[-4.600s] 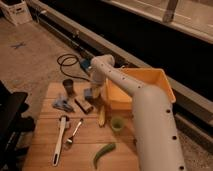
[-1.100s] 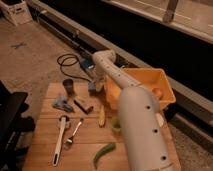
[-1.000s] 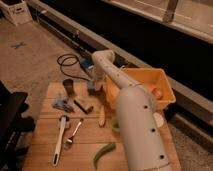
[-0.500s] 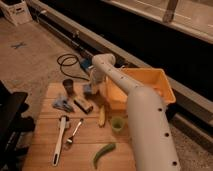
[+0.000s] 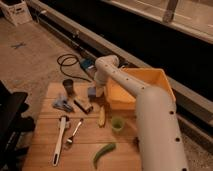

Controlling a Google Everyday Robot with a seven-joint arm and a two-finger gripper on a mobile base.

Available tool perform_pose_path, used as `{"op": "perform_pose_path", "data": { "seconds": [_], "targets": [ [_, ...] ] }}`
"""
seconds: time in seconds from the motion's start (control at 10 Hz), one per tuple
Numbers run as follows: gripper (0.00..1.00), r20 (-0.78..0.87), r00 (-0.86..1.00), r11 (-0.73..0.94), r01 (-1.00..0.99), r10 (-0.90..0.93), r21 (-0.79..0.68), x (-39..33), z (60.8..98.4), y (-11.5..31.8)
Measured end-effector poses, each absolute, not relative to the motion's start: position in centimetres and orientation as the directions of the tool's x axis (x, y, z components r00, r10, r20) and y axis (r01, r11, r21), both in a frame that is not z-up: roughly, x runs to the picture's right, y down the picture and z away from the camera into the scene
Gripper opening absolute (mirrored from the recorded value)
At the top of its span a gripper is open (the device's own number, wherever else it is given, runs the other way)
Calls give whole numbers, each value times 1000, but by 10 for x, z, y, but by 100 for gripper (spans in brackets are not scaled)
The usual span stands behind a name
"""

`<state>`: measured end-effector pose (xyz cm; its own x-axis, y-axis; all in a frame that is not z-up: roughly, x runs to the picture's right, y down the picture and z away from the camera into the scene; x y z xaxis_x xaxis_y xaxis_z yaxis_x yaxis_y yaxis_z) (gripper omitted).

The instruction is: Wipe table surface with sponge

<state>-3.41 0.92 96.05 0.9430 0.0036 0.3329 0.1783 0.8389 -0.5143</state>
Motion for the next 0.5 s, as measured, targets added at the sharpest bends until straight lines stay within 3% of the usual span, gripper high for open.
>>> {"op": "perform_pose_path", "data": {
  "seconds": [0.5],
  "targets": [
    [0, 332, 943, 847, 191, -18, -496, -45, 981, -13]
  ]
}}
